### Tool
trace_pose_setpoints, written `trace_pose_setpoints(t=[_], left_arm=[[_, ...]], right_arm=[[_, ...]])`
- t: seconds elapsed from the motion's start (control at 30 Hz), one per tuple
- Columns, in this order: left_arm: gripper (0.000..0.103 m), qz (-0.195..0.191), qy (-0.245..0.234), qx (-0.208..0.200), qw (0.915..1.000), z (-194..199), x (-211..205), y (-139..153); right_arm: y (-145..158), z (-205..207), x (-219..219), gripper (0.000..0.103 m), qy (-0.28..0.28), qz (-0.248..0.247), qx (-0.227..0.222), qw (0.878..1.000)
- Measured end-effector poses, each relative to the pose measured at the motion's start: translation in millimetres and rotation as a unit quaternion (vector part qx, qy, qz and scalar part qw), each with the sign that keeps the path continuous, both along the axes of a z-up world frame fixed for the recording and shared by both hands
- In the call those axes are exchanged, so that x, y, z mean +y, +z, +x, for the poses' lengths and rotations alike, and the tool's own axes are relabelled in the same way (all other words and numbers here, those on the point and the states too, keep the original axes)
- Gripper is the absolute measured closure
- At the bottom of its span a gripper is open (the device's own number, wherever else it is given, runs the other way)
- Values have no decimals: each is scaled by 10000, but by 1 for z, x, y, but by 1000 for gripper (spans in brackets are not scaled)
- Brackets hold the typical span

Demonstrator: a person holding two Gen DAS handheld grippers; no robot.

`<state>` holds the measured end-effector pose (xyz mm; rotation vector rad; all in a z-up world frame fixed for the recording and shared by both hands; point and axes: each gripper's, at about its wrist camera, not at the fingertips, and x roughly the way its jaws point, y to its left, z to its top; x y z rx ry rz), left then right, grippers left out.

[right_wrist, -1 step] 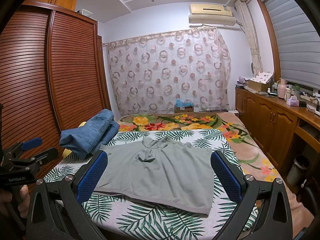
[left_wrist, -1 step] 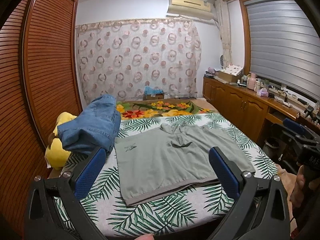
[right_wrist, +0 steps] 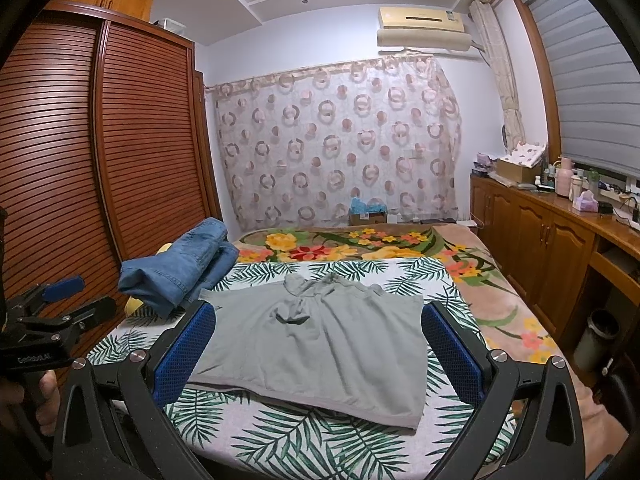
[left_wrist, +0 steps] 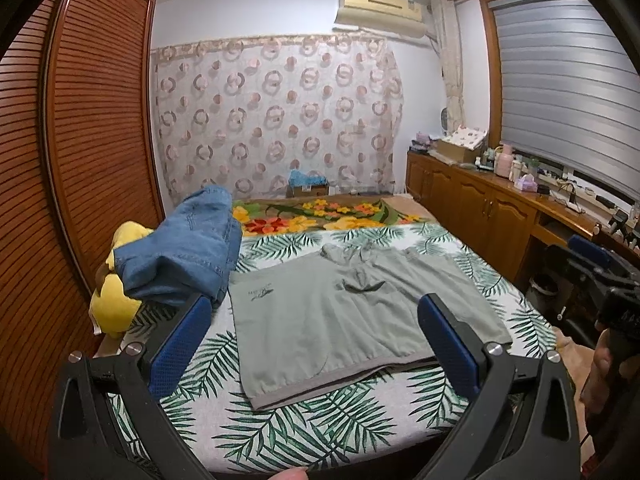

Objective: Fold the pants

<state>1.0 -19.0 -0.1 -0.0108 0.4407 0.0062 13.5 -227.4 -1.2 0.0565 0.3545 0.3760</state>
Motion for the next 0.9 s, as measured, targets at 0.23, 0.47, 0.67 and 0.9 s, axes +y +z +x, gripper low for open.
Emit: trace_pose_setpoints(t=[0.23,0.47,0.67,0.9], left_arm=[[0,4,116,309,9995,21,13,-30],[0,-36,254,355,9990,38,30,-57],[0,-29,322,425,9986,57,43,-77],[0,-268,192,850,9958,74,65,-100]], right_arm=[[-14,14,1,0,-22,-103,151,9998],[-18,30,2,0,-103,-250,275,9993],[-19,41,6,0,-141,-423,357,9984],[-21,55,12,0,-149,-637,534,9964]])
